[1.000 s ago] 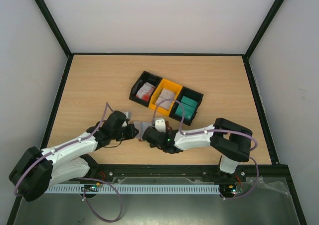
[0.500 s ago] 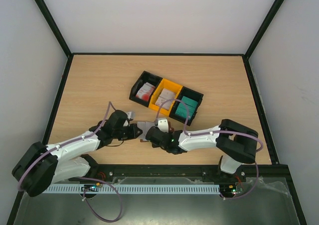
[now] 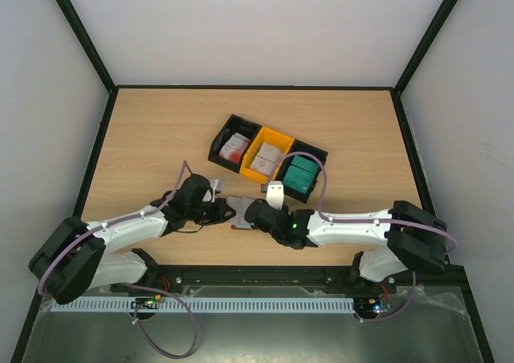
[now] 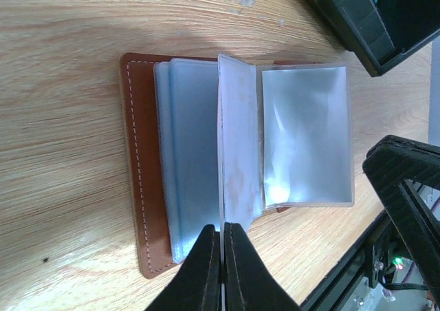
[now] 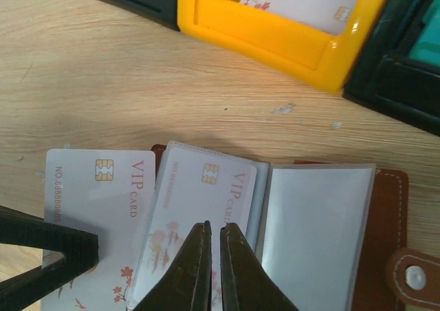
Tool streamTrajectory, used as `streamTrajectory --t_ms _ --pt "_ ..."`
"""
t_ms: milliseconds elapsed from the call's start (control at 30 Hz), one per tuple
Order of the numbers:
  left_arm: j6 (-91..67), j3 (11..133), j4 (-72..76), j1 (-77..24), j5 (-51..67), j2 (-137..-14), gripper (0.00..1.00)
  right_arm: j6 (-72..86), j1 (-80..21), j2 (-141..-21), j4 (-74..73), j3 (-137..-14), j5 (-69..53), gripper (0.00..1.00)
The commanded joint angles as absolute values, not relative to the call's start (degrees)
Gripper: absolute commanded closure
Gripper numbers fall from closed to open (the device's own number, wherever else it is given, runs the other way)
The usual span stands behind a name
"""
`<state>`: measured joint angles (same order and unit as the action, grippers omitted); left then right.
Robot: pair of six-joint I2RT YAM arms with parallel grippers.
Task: Put the credit cards into the card holder
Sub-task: Turn over the card slot in the card holder.
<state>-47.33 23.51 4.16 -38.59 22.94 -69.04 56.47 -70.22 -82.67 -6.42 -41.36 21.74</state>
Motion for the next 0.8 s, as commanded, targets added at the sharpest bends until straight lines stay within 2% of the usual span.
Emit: streamTrajectory --t_ms 0,533,767 --pt "-46.24 26.13 5.97 -38.79 25.93 -70.43 0.97 59.11 -70.05 -79.20 -9.54 -39.22 26.71 0.95" --pt "-48.99 30.93 8.60 -44.58 26.37 -74.73 0.97 63.19 -69.61 -69.76 -11.10 -34.25 29.33 0.94" --pt "-50.52 33.85 11.87 -48.76 25.30 -81.78 0.97 66.45 -69.52 -63.30 -13.53 -31.14 32.54 0.94"
